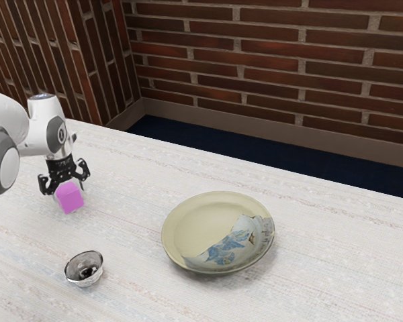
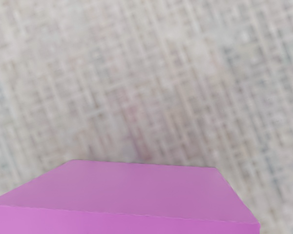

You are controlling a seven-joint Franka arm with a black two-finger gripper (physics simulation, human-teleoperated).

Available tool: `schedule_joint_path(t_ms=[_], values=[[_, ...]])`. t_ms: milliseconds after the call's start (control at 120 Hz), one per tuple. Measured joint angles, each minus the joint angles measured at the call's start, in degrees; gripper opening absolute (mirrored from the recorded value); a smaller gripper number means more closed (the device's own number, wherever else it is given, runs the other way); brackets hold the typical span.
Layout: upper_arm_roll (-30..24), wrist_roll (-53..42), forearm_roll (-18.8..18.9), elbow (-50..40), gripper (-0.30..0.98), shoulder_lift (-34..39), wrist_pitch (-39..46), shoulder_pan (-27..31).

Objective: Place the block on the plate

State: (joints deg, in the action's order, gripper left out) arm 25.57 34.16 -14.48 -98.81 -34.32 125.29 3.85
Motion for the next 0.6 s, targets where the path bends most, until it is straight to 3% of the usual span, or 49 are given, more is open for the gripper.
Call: schedule_joint_path(t_ms=[225,600], values=[[0.1,-0.6,-1.4,0.0,0.48,0.1,0.1,-0.1],[0.2,-0.9,-1.5,-0.8,0.42,4.0,-0.3,-2.8]])
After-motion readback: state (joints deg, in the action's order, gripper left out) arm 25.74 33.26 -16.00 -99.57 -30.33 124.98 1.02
